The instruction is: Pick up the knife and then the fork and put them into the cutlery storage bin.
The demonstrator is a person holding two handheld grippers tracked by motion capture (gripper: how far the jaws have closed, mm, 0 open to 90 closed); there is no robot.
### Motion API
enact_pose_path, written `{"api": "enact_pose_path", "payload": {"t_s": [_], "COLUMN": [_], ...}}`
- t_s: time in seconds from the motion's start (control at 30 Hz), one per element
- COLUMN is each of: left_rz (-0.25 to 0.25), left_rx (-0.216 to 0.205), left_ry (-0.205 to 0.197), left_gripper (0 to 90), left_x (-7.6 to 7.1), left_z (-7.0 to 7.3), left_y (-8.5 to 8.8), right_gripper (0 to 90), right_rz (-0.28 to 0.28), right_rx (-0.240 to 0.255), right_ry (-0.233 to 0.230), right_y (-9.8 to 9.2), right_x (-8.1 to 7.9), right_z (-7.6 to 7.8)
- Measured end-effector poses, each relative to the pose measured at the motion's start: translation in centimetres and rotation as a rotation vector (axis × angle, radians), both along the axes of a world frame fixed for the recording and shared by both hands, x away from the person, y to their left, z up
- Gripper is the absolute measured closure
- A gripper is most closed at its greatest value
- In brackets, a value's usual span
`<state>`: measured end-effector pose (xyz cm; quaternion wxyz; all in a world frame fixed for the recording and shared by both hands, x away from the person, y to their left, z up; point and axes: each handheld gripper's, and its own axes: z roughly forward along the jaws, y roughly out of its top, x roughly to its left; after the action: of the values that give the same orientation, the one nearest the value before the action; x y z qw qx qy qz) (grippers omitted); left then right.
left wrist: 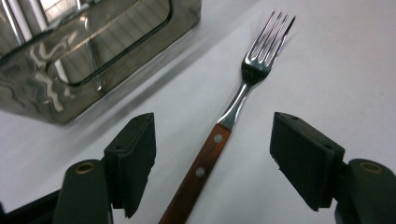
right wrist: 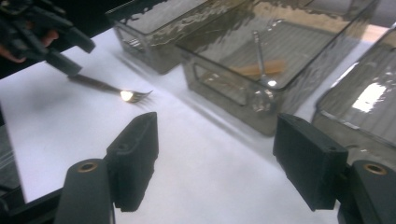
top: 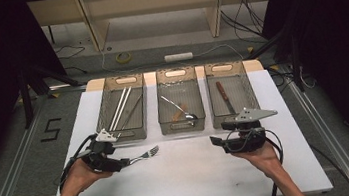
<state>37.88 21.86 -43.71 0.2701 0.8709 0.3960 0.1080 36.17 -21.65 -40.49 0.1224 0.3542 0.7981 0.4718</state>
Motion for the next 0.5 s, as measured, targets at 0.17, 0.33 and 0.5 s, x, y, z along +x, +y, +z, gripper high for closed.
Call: {"api": "enact_pose_path", "payload": {"t_s": [0.17,0.33,0.5], "left_rz": [0.007,-0.023,-0.036], "left_rx": [-0.002,0.055,0.099], "left_ry": [0.013,0.027,0.042], "left_gripper": [33.2,37.4,41.1], "left_x": [0.0,0.2,0.3], "left_z": [-0.1,-0.1,-0.5], "left_y": [1.0,1.1,1.1], "right_gripper": [31.7,31.7,31.8], "right_rz": [0.008,0.012,0.022], "right_rx": [0.011,0.021,0.012], "right_ry": [-0.004,0.005,0.016], "right_y": [0.2,0.3,0.6], "right_x": [-0.7,-1.4,-1.8], "right_z": [-0.5,-1.1,-1.7]}}
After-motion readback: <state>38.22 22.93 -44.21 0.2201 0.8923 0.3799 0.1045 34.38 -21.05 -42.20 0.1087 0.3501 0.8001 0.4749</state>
